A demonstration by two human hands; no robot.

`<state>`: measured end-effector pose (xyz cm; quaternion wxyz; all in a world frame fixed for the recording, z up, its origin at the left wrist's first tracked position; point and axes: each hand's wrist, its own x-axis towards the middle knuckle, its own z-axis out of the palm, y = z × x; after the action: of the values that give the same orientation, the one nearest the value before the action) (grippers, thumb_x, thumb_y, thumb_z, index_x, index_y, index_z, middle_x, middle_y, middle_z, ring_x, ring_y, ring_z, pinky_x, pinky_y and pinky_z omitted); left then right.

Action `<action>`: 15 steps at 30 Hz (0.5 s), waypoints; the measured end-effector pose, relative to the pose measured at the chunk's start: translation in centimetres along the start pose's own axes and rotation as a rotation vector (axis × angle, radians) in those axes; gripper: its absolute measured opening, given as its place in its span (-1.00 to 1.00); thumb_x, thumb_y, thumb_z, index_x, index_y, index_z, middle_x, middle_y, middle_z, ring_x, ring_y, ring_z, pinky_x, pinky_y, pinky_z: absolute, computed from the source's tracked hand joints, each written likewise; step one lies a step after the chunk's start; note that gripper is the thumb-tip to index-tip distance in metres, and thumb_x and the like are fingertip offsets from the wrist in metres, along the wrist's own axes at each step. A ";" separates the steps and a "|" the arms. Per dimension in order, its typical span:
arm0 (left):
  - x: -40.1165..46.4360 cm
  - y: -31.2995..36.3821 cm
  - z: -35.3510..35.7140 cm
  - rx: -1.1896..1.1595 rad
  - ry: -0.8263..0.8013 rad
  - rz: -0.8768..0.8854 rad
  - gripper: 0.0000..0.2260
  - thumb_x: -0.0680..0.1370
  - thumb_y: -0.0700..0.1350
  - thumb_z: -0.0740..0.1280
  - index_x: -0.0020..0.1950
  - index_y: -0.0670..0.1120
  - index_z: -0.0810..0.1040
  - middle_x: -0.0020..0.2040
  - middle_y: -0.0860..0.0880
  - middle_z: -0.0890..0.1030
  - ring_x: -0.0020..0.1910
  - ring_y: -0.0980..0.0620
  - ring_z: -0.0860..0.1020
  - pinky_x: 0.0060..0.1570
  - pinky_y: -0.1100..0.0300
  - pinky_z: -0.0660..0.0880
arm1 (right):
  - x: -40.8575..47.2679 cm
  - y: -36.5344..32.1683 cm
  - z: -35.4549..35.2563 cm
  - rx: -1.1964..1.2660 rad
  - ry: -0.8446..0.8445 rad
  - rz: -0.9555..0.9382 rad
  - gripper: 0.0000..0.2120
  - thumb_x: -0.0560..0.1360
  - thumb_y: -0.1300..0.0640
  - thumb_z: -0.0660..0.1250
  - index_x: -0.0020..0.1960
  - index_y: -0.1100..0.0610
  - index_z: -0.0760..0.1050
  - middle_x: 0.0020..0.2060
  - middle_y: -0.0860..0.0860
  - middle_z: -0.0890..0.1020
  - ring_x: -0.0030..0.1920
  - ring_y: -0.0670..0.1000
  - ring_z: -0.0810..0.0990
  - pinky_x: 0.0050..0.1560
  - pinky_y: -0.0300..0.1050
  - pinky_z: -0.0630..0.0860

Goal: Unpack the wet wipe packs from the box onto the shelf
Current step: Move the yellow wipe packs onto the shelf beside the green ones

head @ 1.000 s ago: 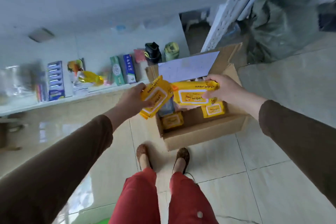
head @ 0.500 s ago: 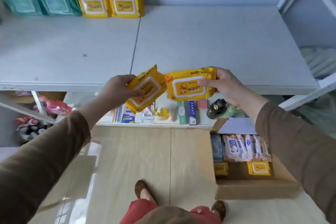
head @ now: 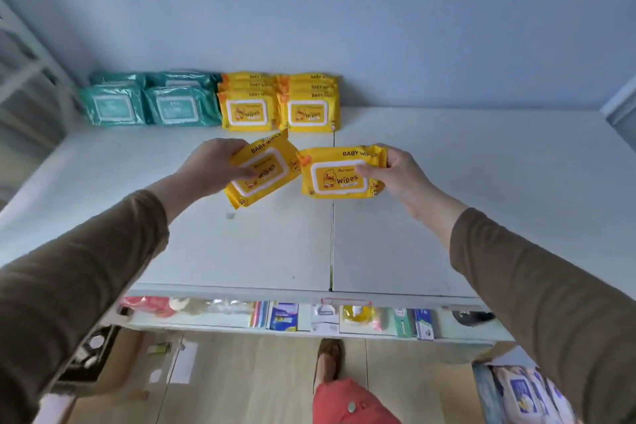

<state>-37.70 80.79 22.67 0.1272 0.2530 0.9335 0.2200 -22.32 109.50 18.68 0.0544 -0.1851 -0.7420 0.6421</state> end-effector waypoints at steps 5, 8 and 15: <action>8.2 -3.7 -2.3 0.079 0.016 -0.057 -0.74 0.45 -0.01 0.51 0.08 0.01 0.57 -0.09 -0.02 0.63 -0.08 -0.10 0.58 -0.10 0.03 0.50 | 9.8 -0.3 1.6 0.077 0.012 0.017 -0.82 0.47 0.20 0.48 0.06 0.07 0.60 -0.01 0.05 0.73 -0.02 0.05 0.72 -0.09 -0.11 0.59; 12.3 -5.5 -3.1 0.134 -0.012 -0.097 -0.55 0.46 0.01 0.52 0.31 0.01 0.53 0.14 -0.06 0.62 0.11 -0.16 0.57 0.07 0.00 0.51 | 14.1 -0.4 2.5 0.113 0.014 0.035 -0.81 0.47 0.21 0.49 0.06 0.08 0.59 0.00 0.05 0.73 -0.02 0.06 0.72 -0.08 -0.09 0.61; 19.8 -6.9 -3.2 0.204 -0.092 0.041 -0.47 0.47 -0.01 0.50 0.41 0.02 0.46 0.21 -0.08 0.56 0.18 -0.16 0.52 0.10 0.05 0.45 | 19.7 1.1 4.1 0.115 0.046 0.066 -0.75 0.50 0.20 0.46 0.17 0.12 0.57 0.05 0.05 0.71 0.01 0.03 0.71 -0.06 -0.11 0.63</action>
<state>-58.25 84.82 19.67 0.1392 0.2935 0.9388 0.1145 -41.63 112.62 13.80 0.0611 -0.2207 -0.6958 0.6807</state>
